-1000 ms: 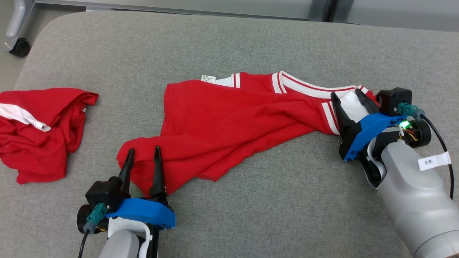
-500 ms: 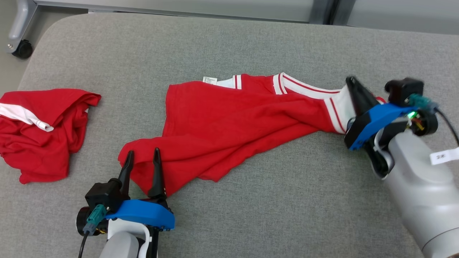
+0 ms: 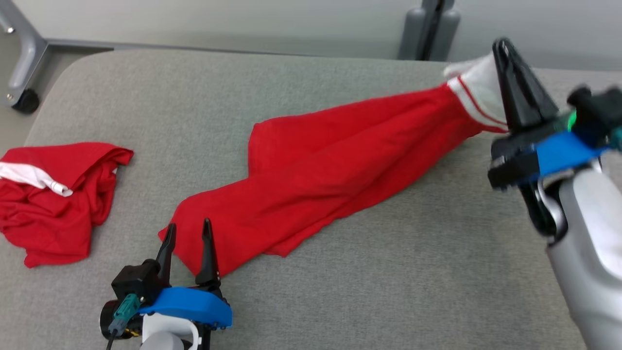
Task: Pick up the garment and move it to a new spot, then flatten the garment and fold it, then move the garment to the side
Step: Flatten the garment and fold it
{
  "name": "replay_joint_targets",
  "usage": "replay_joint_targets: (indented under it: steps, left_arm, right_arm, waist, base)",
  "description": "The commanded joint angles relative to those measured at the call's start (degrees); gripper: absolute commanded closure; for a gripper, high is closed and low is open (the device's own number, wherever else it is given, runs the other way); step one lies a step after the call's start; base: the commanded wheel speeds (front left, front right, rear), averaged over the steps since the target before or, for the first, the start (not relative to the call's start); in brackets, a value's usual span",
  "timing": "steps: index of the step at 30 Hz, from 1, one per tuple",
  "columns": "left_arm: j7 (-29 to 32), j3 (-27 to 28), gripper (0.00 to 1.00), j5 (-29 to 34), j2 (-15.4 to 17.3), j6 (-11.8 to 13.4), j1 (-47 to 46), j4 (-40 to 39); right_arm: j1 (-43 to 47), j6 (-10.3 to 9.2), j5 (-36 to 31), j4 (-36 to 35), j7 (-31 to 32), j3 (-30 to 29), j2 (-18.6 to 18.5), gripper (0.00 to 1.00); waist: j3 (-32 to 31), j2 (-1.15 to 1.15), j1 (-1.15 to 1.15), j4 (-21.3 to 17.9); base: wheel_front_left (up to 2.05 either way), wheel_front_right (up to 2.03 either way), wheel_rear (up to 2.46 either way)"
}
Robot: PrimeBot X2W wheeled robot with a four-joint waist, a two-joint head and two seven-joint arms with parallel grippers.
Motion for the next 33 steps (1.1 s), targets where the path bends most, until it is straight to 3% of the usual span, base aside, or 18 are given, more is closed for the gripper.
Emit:
replay_joint_targets:
  steps: [1, 7, 12, 13, 15, 19, 26, 33]
  left_arm:
    - [-0.16, 0.34, 0.0, 0.03, -0.03, 0.04, 0.49, 0.03]
    - [-0.17, 1.67, 0.0, 0.25, -0.02, -0.27, 2.43, 0.27]
    - [-0.17, 2.73, 0.0, 1.03, -0.01, -0.61, 3.38, 0.4]
    - [-0.16, 2.89, 0.0, 1.22, -0.01, -0.69, 3.56, 0.5]
    - [-0.16, 2.91, 0.0, 1.28, -0.03, -0.83, 3.62, 0.62]
    - [-0.16, 2.58, 0.0, 1.2, -0.02, -1.14, 2.66, 0.91]
    - [-0.17, 0.16, 0.0, 2.03, -0.02, -2.67, -4.07, 2.24]
    - [1.28, -7.41, 0.0, 1.9, -0.01, -5.24, -20.87, 16.27]
  right_arm:
    - [3.82, -0.02, -0.12, -2.43, -0.14, -1.11, -0.54, 1.0]
    - [21.89, -0.02, -1.34, -10.61, -0.15, -5.83, -0.13, 1.0]
    - [32.42, -0.02, -2.02, -8.83, -0.14, -8.54, 1.97, 1.0]
    - [34.08, -0.02, -1.93, -7.33, -0.14, -8.63, 2.56, 0.95]
    - [35.51, -0.02, -1.22, -4.79, -0.15, -8.74, 3.77, 0.0]
    - [35.68, -0.01, -1.32, -1.72, -0.15, -8.98, 5.7, 0.0]
    - [32.4, -0.01, -1.9, -2.3, -0.15, -8.49, 6.99, 0.0]
    - [28.38, -0.01, -2.04, -2.57, -0.15, -5.67, 7.18, 0.0]
  waist:
    - [-1.62, 0.0, 0.0, -1.6]
    - [-4.11, 0.0, 0.0, -4.69]
    - [-4.87, 0.0, 0.0, -7.11]
    - [-5.03, 0.0, 0.0, -7.44]
    - [-5.21, 0.0, 0.0, -7.82]
    - [-5.54, 0.0, 0.0, -8.4]
    - [-4.1, 0.0, 0.0, -8.77]
    - [-0.79, 0.0, 0.0, -9.23]
  base:
    - [0.0, 0.0, 0.0]
    - [0.0, 0.0, 0.0]
    - [0.0, 0.0, 0.0]
    - [0.0, 0.0, 0.0]
    - [0.0, 0.0, 0.0]
    - [0.0, 0.0, 0.0]
    - [0.0, 0.0, 0.0]
    - [0.0, 0.0, 0.0]
